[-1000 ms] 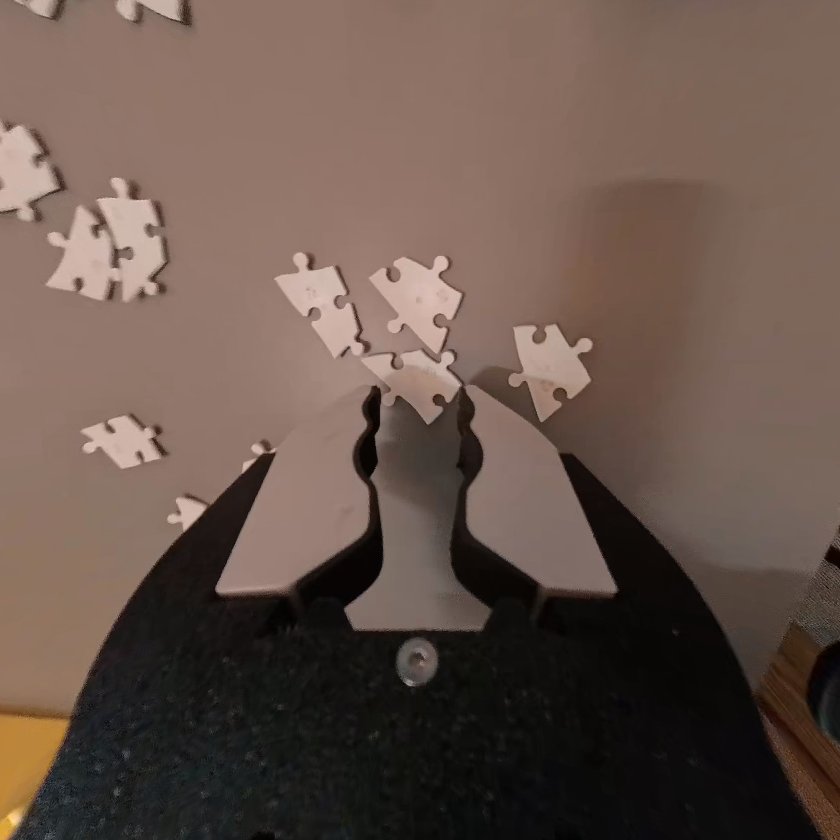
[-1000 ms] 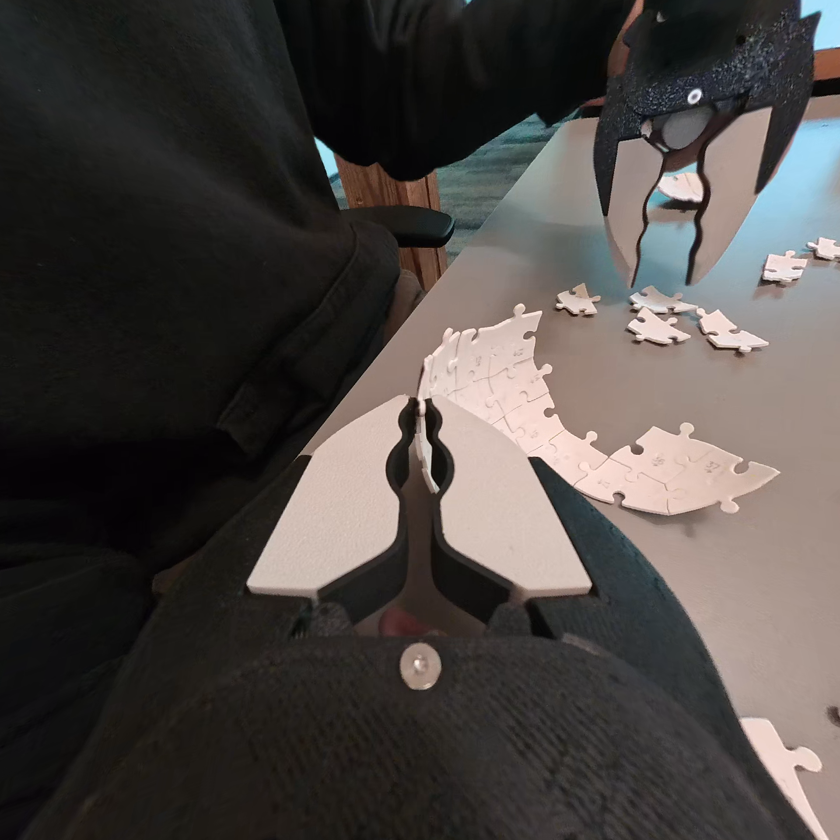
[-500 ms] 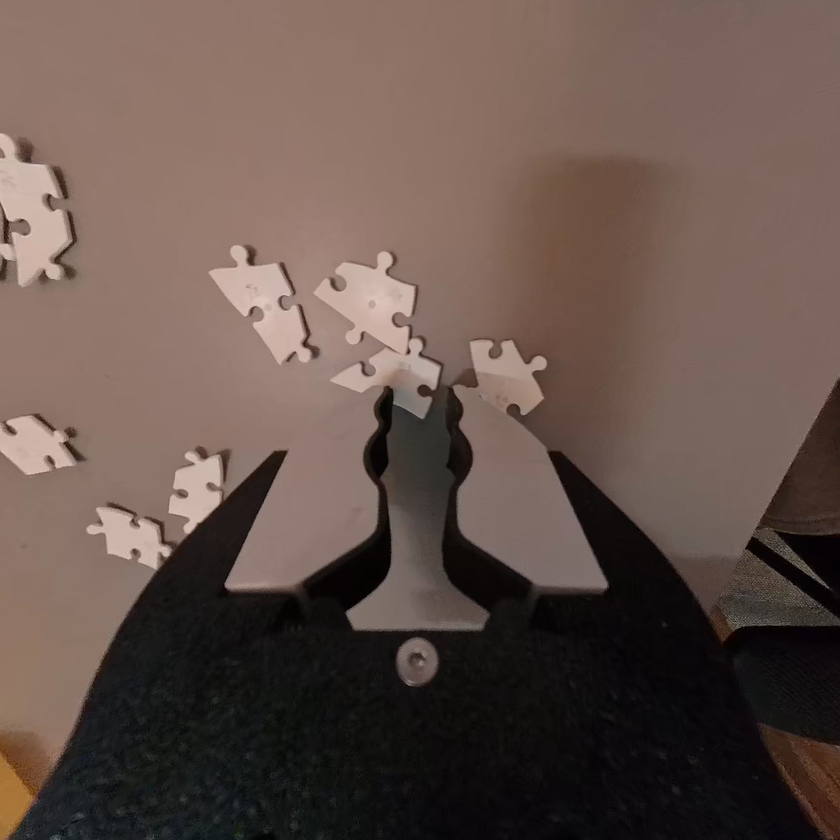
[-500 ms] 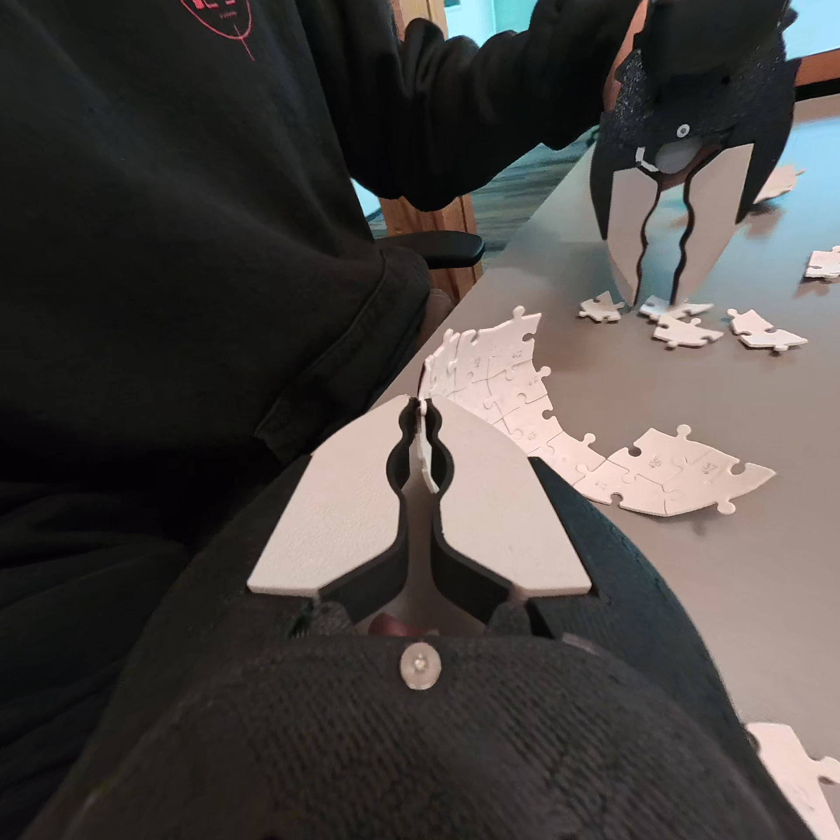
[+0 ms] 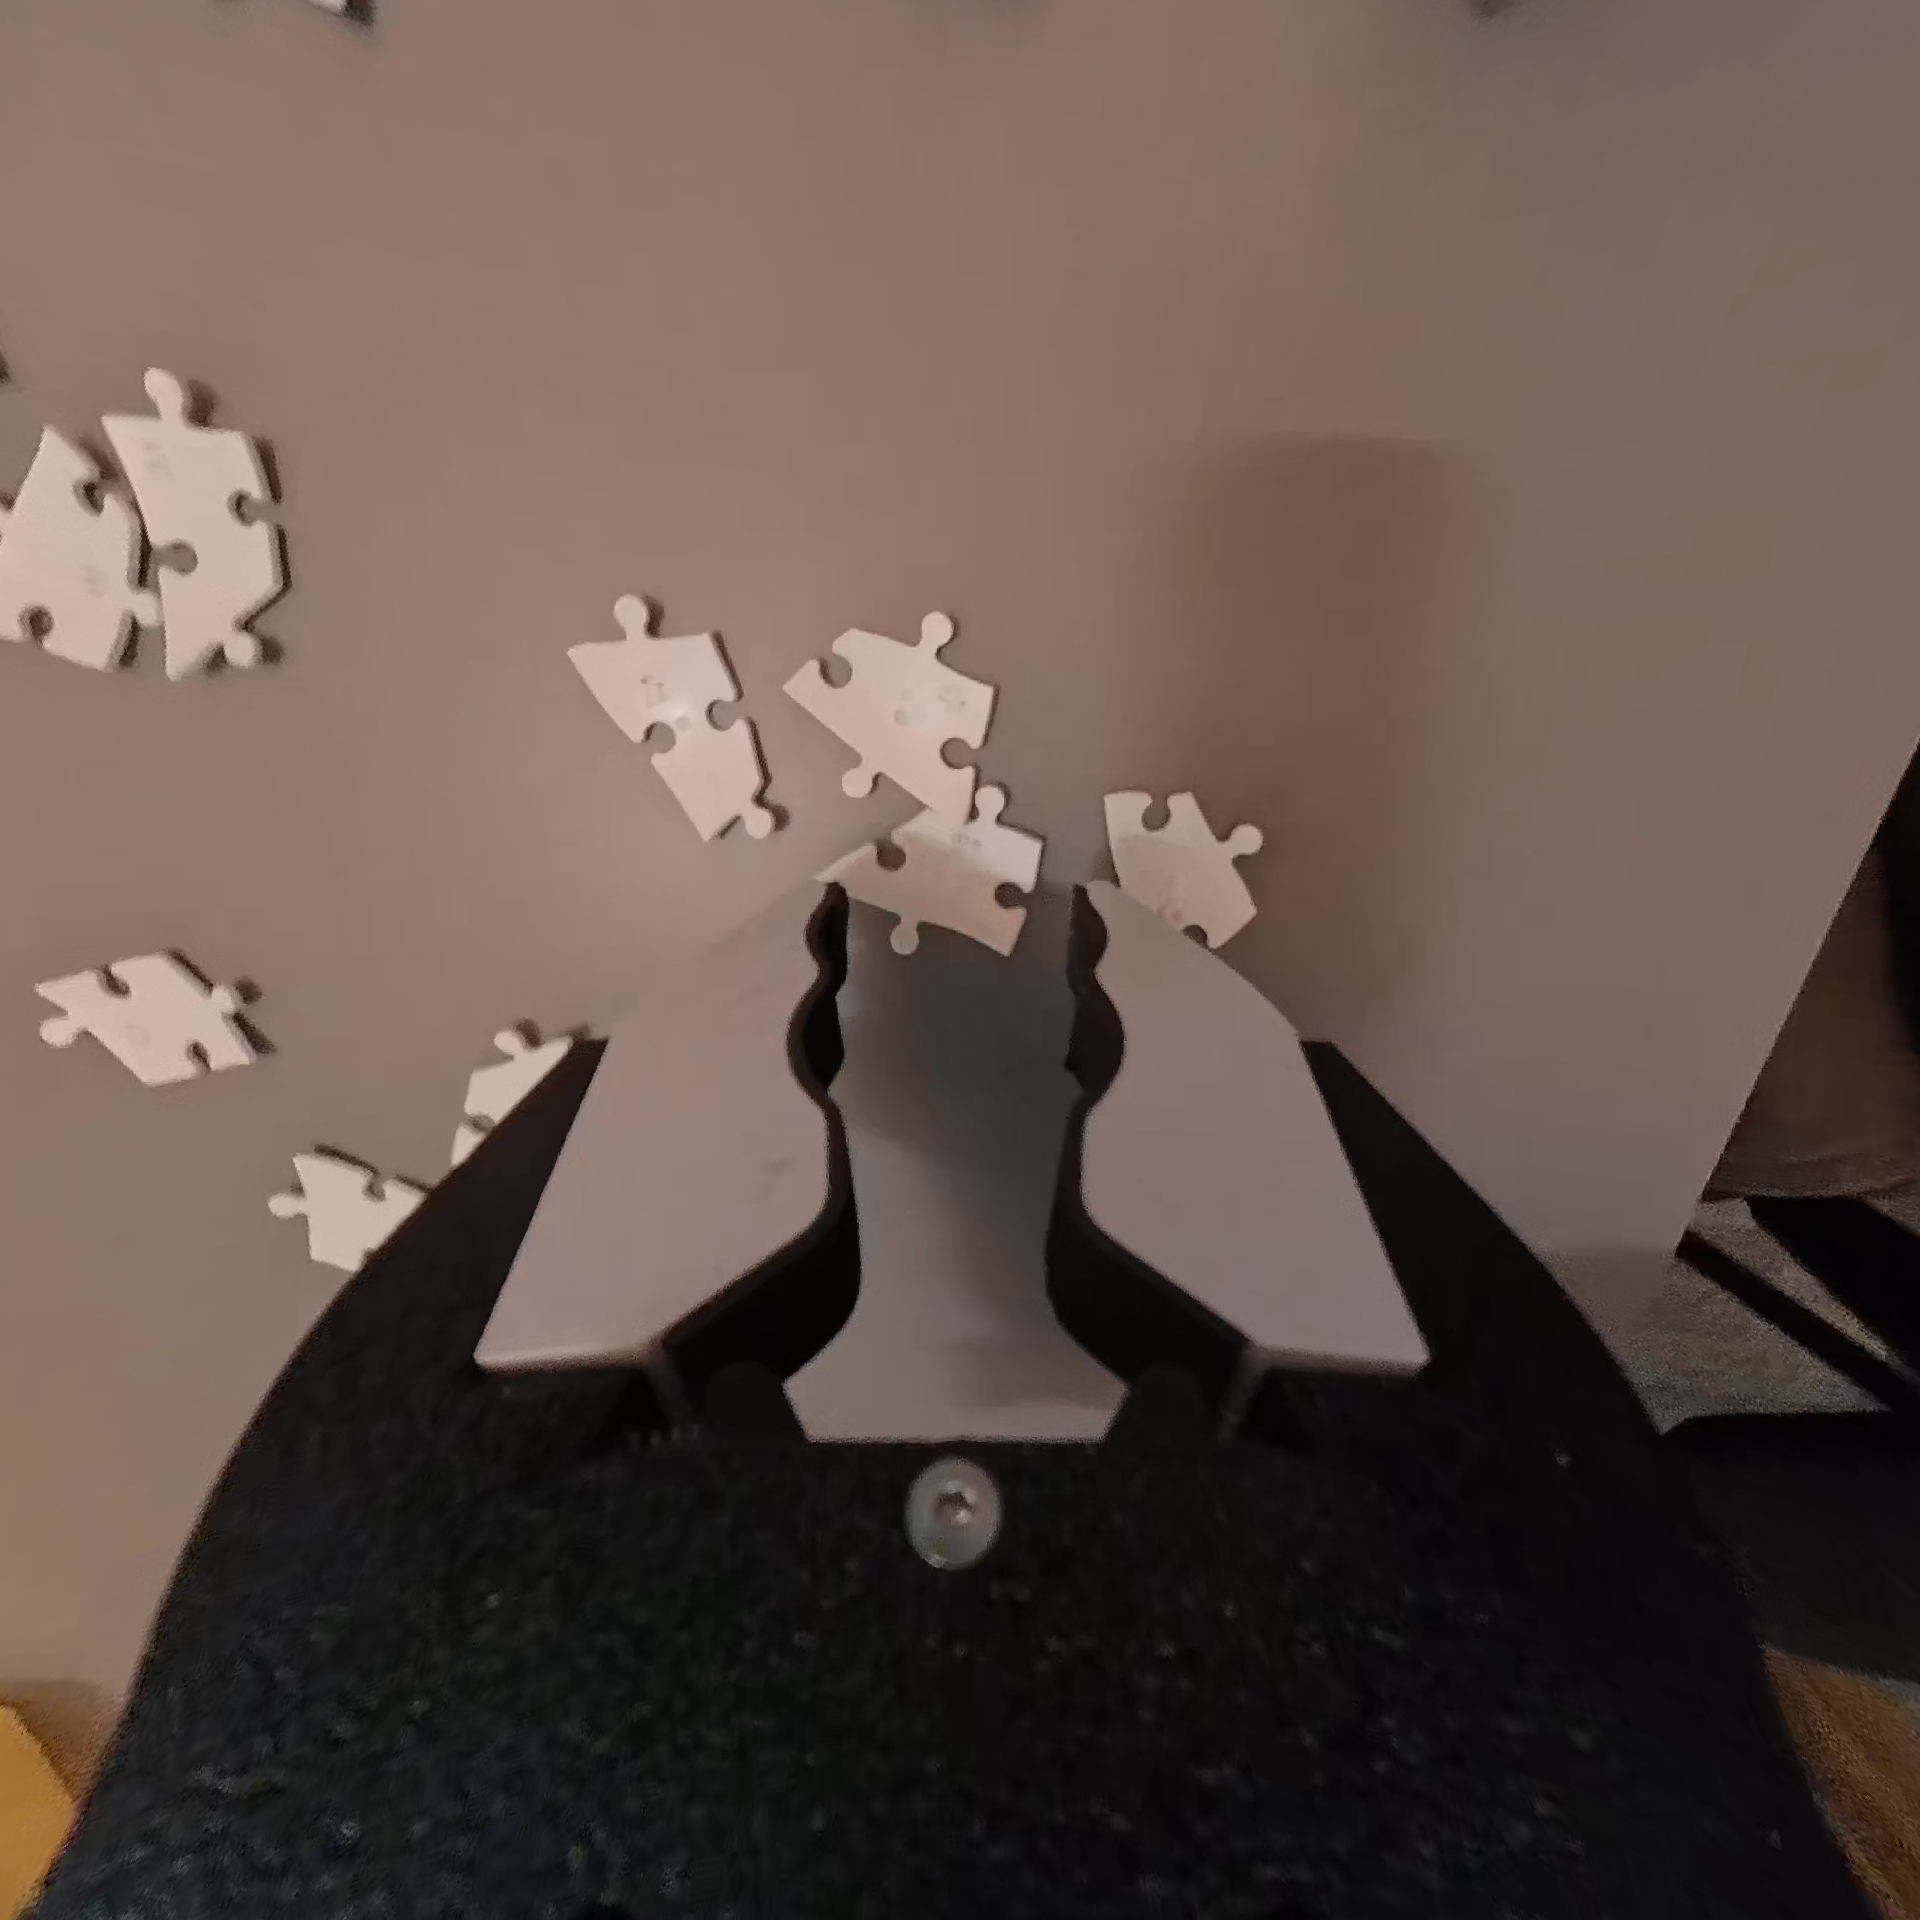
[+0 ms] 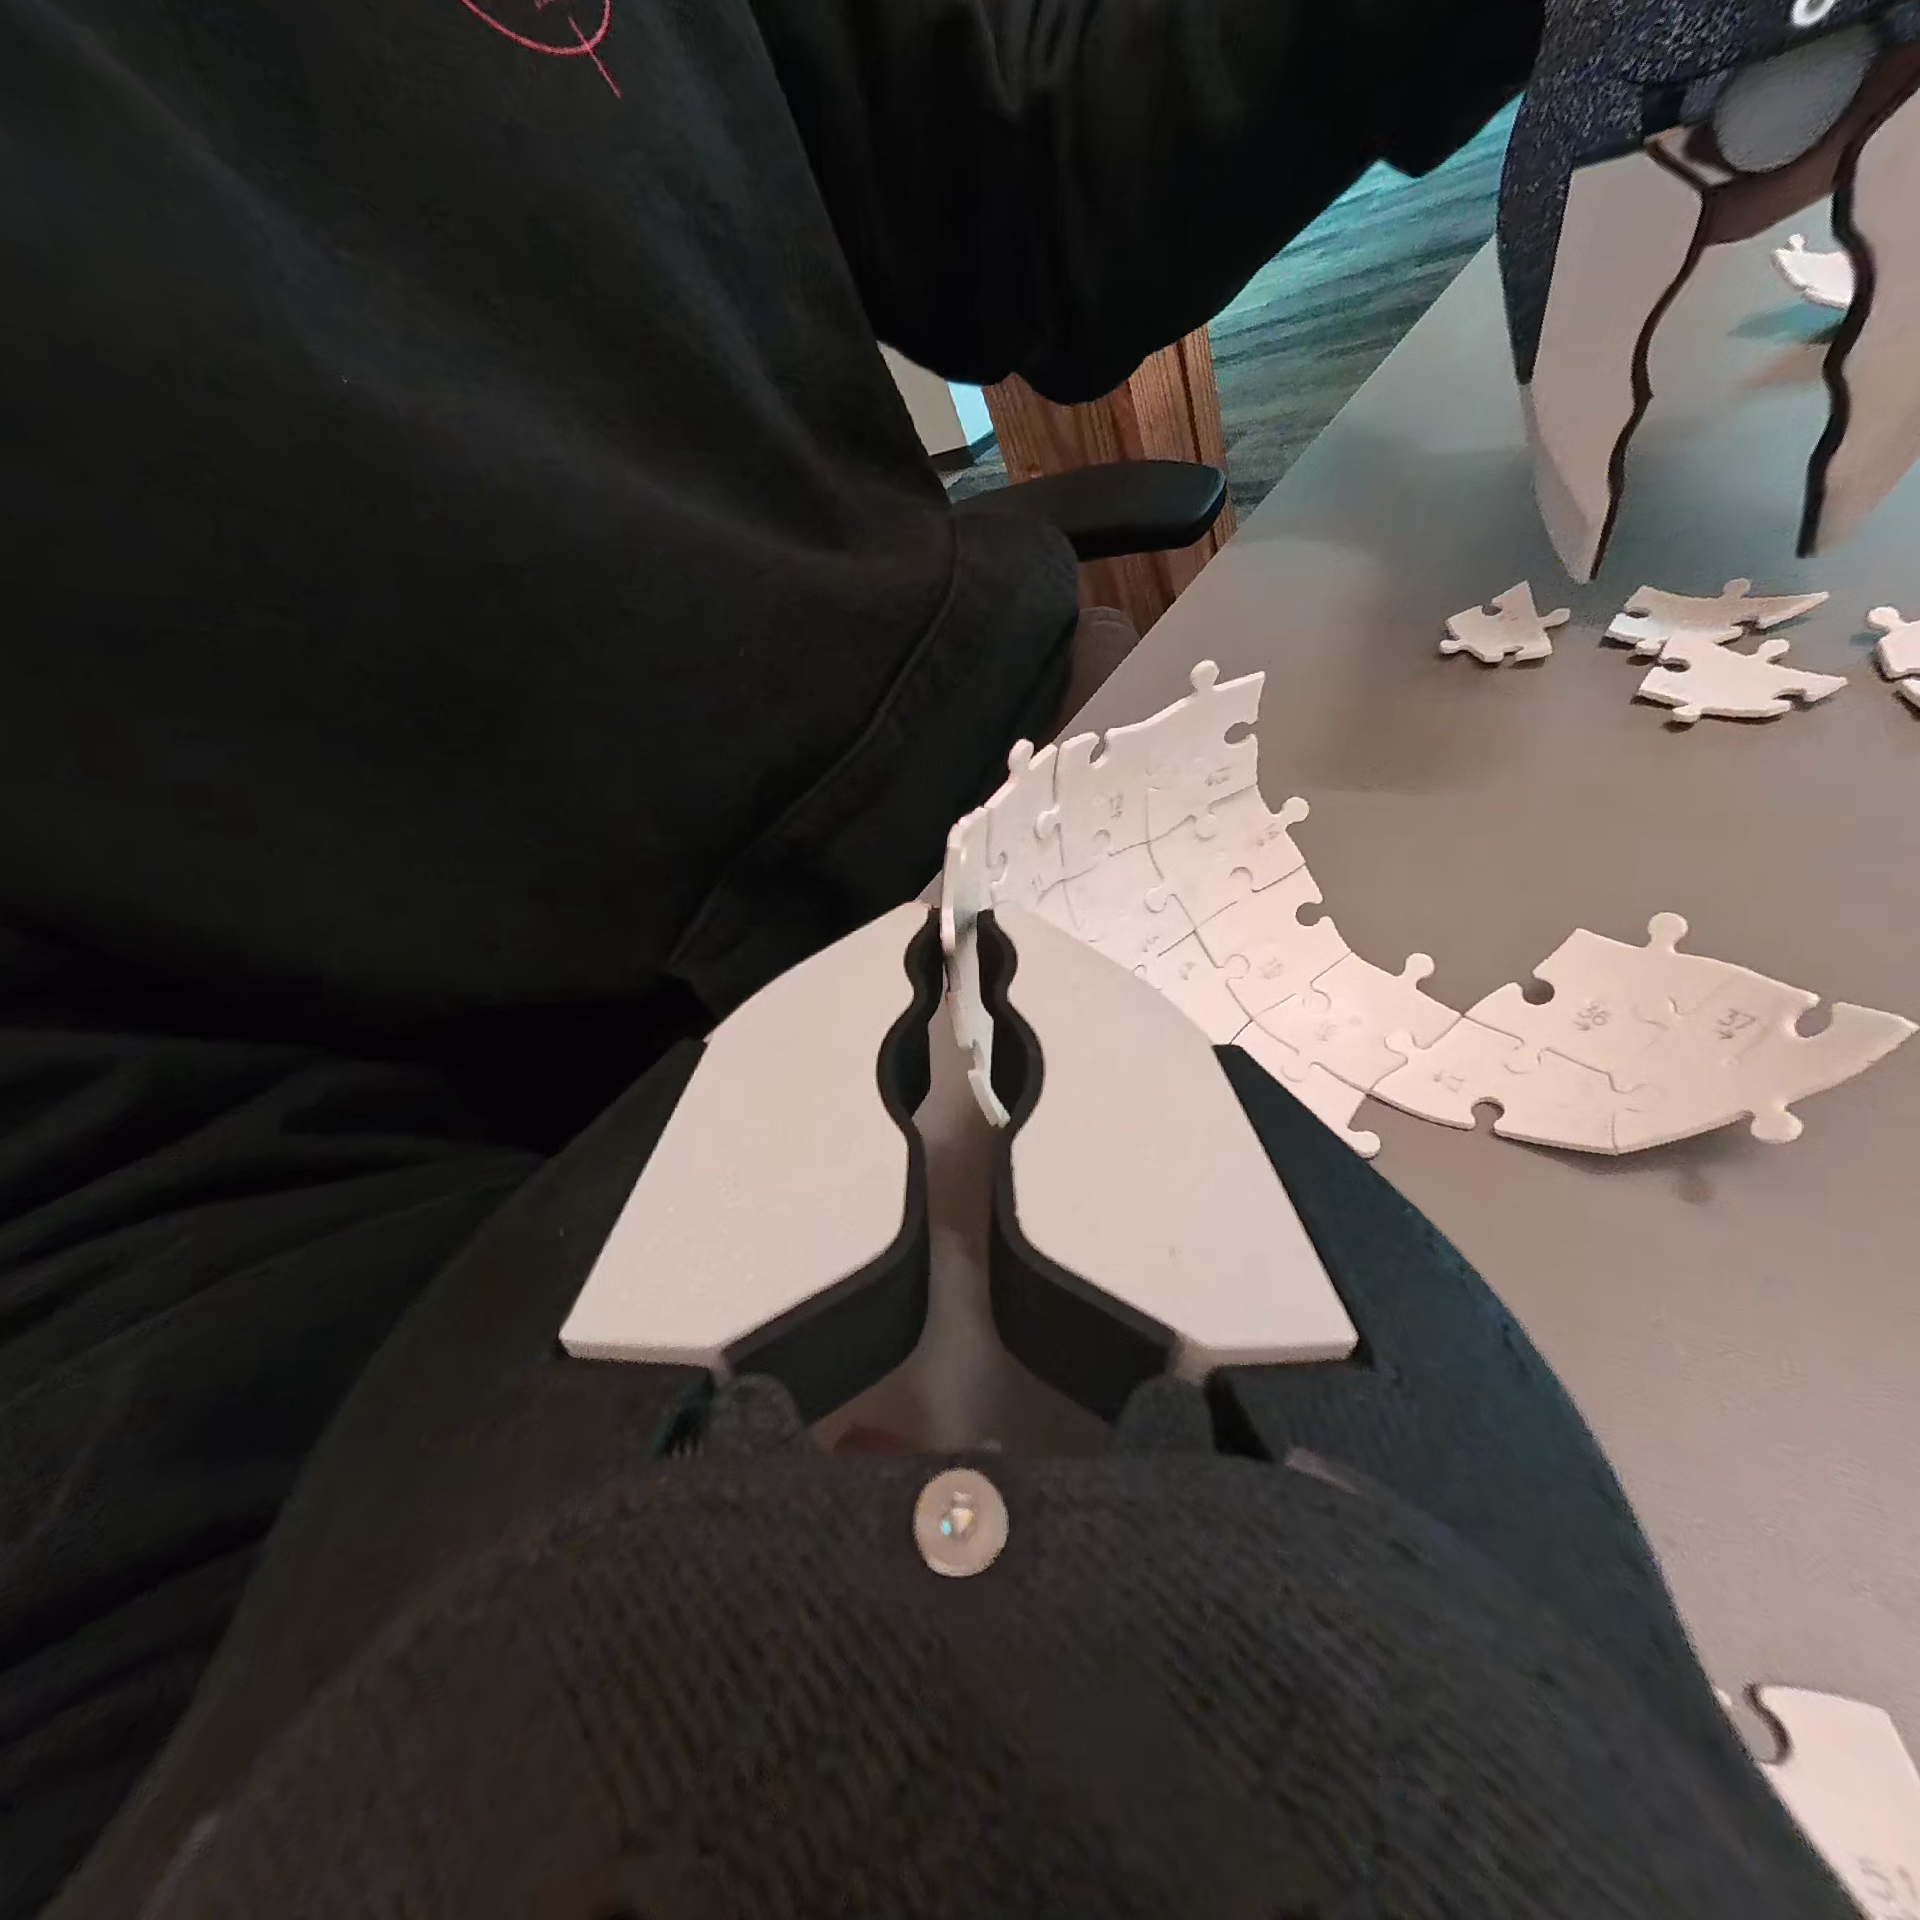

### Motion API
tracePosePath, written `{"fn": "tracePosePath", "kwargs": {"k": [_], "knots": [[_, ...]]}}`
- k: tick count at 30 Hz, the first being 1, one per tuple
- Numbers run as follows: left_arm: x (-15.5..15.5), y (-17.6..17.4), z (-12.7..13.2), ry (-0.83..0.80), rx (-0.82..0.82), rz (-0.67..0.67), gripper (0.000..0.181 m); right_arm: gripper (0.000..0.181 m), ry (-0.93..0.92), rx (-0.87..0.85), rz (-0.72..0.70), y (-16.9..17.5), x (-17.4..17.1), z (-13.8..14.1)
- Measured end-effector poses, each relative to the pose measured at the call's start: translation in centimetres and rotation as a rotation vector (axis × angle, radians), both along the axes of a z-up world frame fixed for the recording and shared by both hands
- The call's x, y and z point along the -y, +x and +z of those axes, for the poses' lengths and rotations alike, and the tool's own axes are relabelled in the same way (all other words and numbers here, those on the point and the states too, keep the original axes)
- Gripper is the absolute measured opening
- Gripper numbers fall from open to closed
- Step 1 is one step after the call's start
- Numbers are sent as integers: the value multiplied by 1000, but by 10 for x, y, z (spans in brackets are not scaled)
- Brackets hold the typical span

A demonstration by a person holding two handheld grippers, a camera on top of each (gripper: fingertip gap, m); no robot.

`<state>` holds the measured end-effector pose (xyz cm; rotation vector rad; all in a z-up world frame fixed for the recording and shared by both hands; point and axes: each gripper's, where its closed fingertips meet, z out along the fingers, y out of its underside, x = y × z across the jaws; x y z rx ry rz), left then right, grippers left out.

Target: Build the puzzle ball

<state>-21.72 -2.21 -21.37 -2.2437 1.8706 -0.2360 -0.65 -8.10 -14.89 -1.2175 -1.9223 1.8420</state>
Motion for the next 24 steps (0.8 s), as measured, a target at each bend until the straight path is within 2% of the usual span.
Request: {"fn": "tracePosePath", "kwargs": {"k": [1,9,12,14,17,18,20,24], "knots": [[0,1,-1,5,-12,-32,40,6,3,-2,1,1,0,0],[-4,1,-14,6,-134,-164,34,6,23,-4,6,2,1,-1],[-4,2,-14,-1,-143,-168,34,6,28,-6,6,2,1,-2],[-5,2,-14,6,-141,-154,26,6,30,-5,7,2,1,-2],[-4,3,-13,16,-112,-122,24,6,40,-9,5,2,2,-2],[-3,4,-11,22,-90,-110,22,6,45,-10,6,2,2,-2],[-4,8,0,50,-22,-80,4,6,50,-12,5,2,2,-3],[-9,29,32,148,83,-41,2,6,53,-12,5,2,2,-3]]}}
